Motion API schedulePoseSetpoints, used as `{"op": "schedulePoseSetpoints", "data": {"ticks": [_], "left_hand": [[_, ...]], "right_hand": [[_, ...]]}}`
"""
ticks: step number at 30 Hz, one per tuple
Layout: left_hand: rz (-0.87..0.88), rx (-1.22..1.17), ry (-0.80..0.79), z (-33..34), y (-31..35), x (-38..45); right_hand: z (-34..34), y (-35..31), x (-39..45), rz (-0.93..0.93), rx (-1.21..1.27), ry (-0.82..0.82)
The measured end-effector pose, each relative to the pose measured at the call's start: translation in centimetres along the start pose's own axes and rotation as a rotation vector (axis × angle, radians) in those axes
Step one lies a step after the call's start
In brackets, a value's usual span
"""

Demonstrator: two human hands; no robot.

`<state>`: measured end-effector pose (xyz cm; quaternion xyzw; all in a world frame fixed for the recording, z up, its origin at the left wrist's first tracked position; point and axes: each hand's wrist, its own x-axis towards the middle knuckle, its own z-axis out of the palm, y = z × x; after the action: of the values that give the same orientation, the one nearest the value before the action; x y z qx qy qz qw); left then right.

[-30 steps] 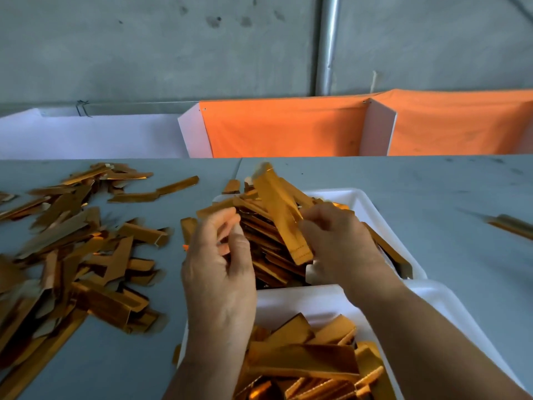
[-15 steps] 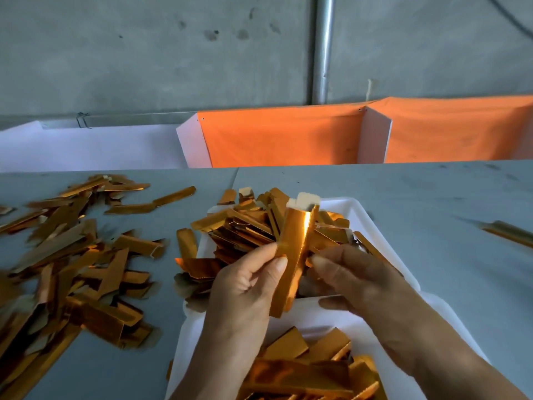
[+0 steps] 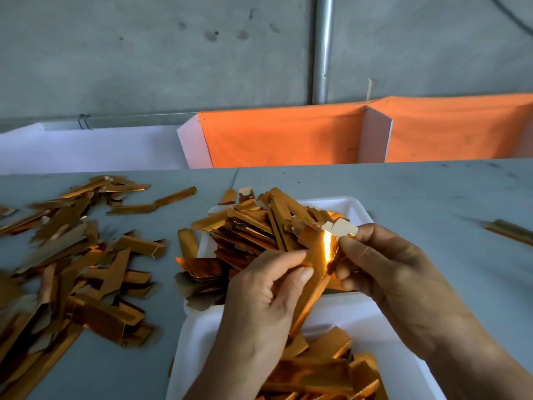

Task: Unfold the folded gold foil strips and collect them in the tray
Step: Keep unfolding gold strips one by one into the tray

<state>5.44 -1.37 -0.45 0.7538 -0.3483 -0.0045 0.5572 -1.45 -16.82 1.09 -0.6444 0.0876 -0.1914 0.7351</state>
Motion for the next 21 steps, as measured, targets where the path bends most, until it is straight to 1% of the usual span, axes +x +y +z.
{"op": "schedulePoseSetpoints", "data": {"ticks": [2,5,7,10,14,18,21], "left_hand": [[-0.01,-0.006,0.03,-0.1,-0.1,0.0],[-0.061,-0.015,0.011,-0.2,-0.4,-0.1],[-0.063,-0.01,-0.006,-0.3,-0.4,-0.1],[-0.003,0.034,-0.016,-0.1,-0.1,-0.1],[0.097,0.098,0.046,0.0,0.2,0.0],[0.126,0.164,-0.021,0.2,0.6,-0.2],[0.238,0.318,-0.054,0.7,1.0,-0.4]], "right_hand": [[-0.2,-0.1,0.0,0.006,-0.001,-0.019],[-0.7,-0.4,0.0,-0.01,-0.038,-0.033],[-1.2,-0.6,-0.1,-0.02,-0.078,-0.034],[-1.4,-0.7,-0.1,-0.004,-0.107,-0.042],[-1.1,-0.9,-0.3,0.053,0.029,-0.048],[-1.1,-1.2,-0.4,0.079,0.066,-0.049],[-1.2,-1.5,-0.5,0.106,0.076,-0.063]]}}
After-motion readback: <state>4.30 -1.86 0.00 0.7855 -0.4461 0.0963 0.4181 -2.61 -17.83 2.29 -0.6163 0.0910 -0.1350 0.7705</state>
